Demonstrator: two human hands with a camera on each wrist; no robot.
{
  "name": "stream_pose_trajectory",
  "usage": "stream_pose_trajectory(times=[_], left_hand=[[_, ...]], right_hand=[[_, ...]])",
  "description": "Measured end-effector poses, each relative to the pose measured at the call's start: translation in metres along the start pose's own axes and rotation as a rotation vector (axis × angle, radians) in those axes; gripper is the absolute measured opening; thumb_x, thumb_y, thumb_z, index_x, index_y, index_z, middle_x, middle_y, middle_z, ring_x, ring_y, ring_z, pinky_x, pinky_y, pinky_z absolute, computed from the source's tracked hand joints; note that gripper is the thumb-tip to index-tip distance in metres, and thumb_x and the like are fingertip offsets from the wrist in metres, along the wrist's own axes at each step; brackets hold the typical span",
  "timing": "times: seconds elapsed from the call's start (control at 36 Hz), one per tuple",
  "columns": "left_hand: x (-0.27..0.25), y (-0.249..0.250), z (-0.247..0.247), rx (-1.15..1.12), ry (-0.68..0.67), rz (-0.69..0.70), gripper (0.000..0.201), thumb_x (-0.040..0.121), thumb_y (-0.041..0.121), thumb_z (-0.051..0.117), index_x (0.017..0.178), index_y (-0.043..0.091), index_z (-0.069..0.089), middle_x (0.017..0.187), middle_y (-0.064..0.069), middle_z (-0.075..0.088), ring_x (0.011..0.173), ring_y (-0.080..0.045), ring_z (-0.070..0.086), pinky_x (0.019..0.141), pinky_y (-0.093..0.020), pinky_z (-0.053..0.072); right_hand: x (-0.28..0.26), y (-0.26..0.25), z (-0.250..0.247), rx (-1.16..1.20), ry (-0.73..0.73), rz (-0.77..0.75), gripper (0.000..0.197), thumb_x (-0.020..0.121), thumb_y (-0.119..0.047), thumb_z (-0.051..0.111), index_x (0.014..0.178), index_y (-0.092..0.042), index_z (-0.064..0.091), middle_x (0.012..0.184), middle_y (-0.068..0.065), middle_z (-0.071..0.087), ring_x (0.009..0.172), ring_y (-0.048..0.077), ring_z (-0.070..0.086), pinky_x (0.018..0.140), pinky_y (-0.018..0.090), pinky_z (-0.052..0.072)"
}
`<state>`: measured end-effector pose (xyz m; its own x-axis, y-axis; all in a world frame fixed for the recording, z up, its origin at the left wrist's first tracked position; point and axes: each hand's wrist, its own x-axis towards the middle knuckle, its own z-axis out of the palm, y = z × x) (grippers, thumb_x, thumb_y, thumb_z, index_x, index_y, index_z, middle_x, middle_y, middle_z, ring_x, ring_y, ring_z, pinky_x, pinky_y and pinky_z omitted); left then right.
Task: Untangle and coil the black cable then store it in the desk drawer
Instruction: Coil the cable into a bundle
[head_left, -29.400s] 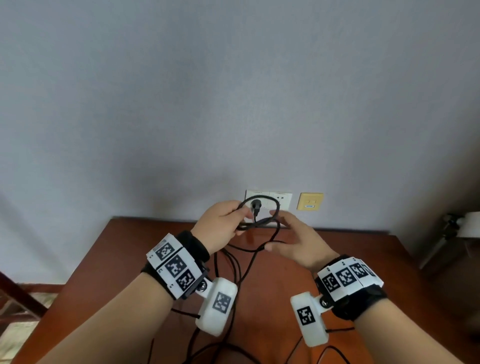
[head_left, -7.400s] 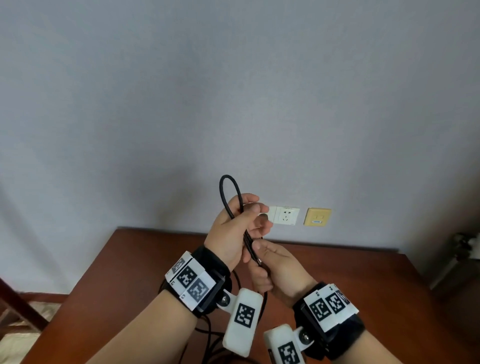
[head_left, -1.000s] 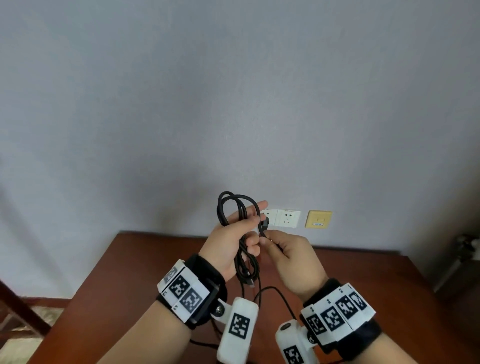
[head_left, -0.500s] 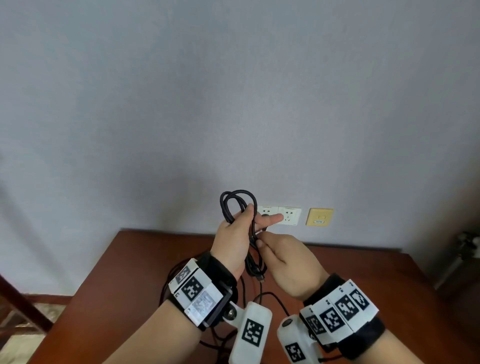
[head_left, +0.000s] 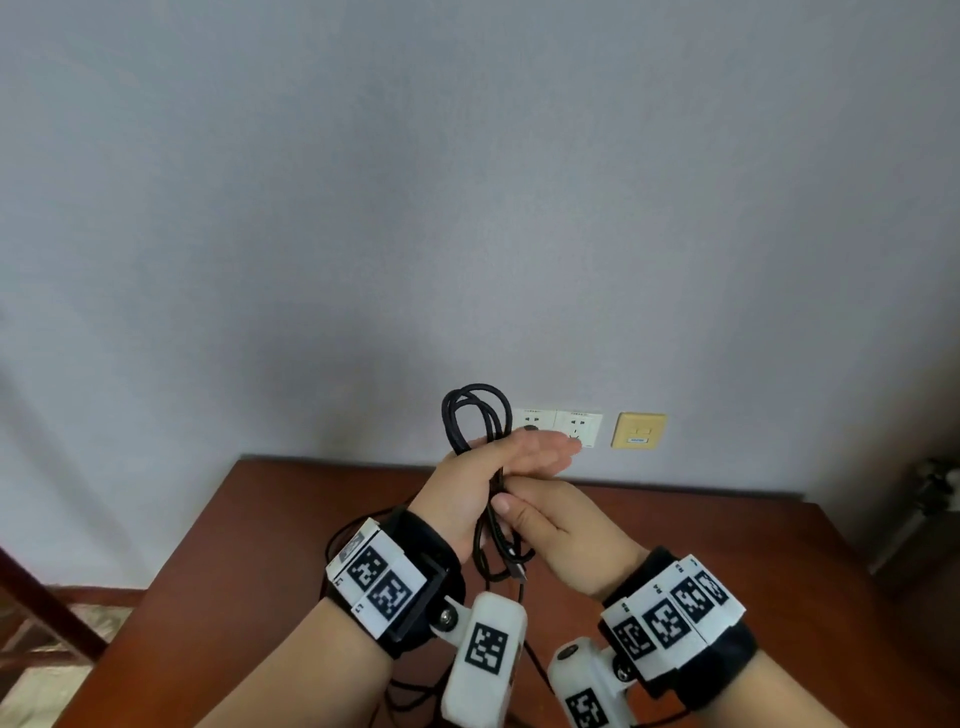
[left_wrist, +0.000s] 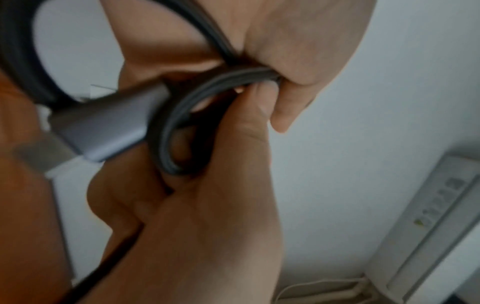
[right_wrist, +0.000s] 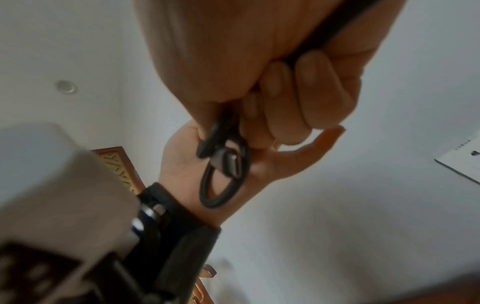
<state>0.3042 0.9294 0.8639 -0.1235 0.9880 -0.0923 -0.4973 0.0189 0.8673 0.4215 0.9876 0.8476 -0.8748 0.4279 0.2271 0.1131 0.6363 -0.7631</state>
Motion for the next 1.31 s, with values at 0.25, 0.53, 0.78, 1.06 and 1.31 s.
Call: stream_pose_trajectory(times=[0.25, 0.53, 0.78, 1.06, 1.31], left_hand=[[0.005, 0.015, -0.014, -0.335, 0.266, 0.311, 0.030, 0.102, 0.013, 0.035, 0.104, 0.017, 0.065, 0.076, -0.003, 0.071, 0.056, -0.011, 0.063, 0.056, -0.025, 0.054], [0.002, 0.029, -0.036, -0.322, 0.330, 0.331, 0.026, 0.100, 0.011, 0.036, 0.091, 0.015, 0.060, 0.053, 0.006, 0.046, 0.032, -0.003, 0.027, 0.034, -0.014, 0.027], [0.004, 0.031, -0.039, 0.063, 0.394, 0.287, 0.021, 0.100, 0.013, 0.044, 0.094, 0.014, 0.064, 0.062, 0.004, 0.054, 0.038, -0.005, 0.029, 0.036, -0.018, 0.027], [-0.002, 0.016, -0.019, 0.425, 0.240, 0.052, 0.017, 0.098, 0.016, 0.050, 0.090, 0.014, 0.065, 0.075, -0.006, 0.070, 0.045, -0.010, 0.034, 0.041, -0.022, 0.028], [-0.007, -0.002, -0.009, 0.470, 0.014, 0.014, 0.059, 0.078, 0.077, 0.043, 0.068, 0.025, 0.069, 0.062, -0.002, 0.062, 0.051, -0.015, 0.041, 0.051, -0.026, 0.036]], right_hand=[[-0.008, 0.012, -0.008, 0.472, 0.096, 0.320, 0.019, 0.097, -0.015, 0.048, 0.079, -0.008, 0.053, 0.048, 0.002, 0.034, 0.035, 0.007, 0.027, 0.037, 0.016, 0.024], [-0.018, 0.043, -0.033, 0.044, 0.324, 0.423, 0.031, 0.082, -0.037, 0.069, 0.069, -0.012, 0.055, 0.054, -0.011, 0.044, 0.051, 0.004, 0.038, 0.056, 0.022, 0.033], [-0.019, 0.029, -0.049, -0.572, 0.052, 0.047, 0.032, 0.091, -0.032, 0.038, 0.112, -0.032, 0.063, 0.079, -0.019, 0.047, 0.074, 0.005, 0.049, 0.063, 0.024, 0.038], [-0.003, 0.002, -0.048, -0.510, -0.060, -0.263, 0.026, 0.091, -0.028, 0.045, 0.104, -0.026, 0.068, 0.080, -0.020, 0.043, 0.071, -0.006, 0.039, 0.060, 0.005, 0.029], [0.000, -0.001, -0.039, -0.226, 0.277, -0.186, 0.022, 0.078, -0.045, 0.065, 0.086, -0.034, 0.048, 0.064, -0.010, 0.056, 0.059, 0.005, 0.053, 0.058, 0.020, 0.045]])
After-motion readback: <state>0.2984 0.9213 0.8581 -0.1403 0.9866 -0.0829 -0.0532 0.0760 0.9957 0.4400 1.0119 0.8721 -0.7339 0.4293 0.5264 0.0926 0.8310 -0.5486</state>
